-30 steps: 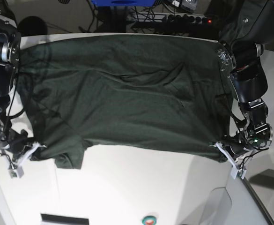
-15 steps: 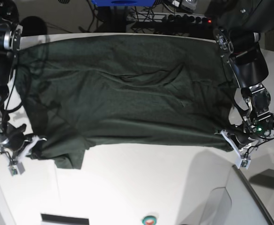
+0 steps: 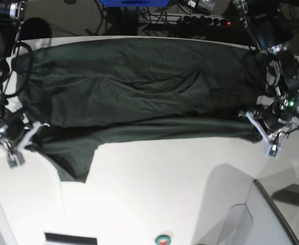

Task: Layout the t-shirt on the table in an organized manner, then fold the t-shirt properly
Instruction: 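Lift the shirt edge with both grippers and fold it toward the collar, then release the folded shirt and raise both grippers away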

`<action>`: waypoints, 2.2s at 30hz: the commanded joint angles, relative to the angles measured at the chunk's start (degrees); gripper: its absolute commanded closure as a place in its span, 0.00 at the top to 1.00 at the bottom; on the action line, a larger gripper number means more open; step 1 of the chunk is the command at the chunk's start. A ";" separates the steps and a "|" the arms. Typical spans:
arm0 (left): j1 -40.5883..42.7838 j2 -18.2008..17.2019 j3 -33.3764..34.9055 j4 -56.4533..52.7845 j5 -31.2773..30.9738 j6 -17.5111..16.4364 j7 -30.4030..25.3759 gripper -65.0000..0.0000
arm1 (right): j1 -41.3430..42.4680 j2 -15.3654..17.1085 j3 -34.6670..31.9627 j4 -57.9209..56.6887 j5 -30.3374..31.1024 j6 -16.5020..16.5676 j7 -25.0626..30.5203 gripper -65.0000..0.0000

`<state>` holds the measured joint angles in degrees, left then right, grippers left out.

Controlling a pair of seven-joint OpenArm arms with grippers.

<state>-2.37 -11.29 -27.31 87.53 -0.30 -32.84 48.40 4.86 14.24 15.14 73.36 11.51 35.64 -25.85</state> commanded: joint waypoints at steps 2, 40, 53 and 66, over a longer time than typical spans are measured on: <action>1.27 -0.97 -0.25 3.33 -0.28 0.36 -0.45 0.00 | -0.42 1.10 2.84 2.37 0.14 0.36 -1.28 0.00; 19.21 -0.54 -2.80 8.69 0.08 0.36 -0.97 0.00 | -20.12 -6.37 8.47 16.44 0.14 0.36 -9.80 0.00; 19.38 -0.54 -0.43 3.42 0.16 0.62 -5.63 0.00 | -20.12 -6.37 8.47 12.04 0.14 0.27 -9.80 0.00; 19.12 -0.89 -0.34 3.77 0.16 0.62 -5.72 0.35 | -20.29 -6.28 8.64 16.53 0.05 -0.08 -10.15 0.39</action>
<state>16.86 -11.20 -27.22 90.06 -0.03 -32.42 43.13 -15.81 7.29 23.42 88.64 10.81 35.62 -37.12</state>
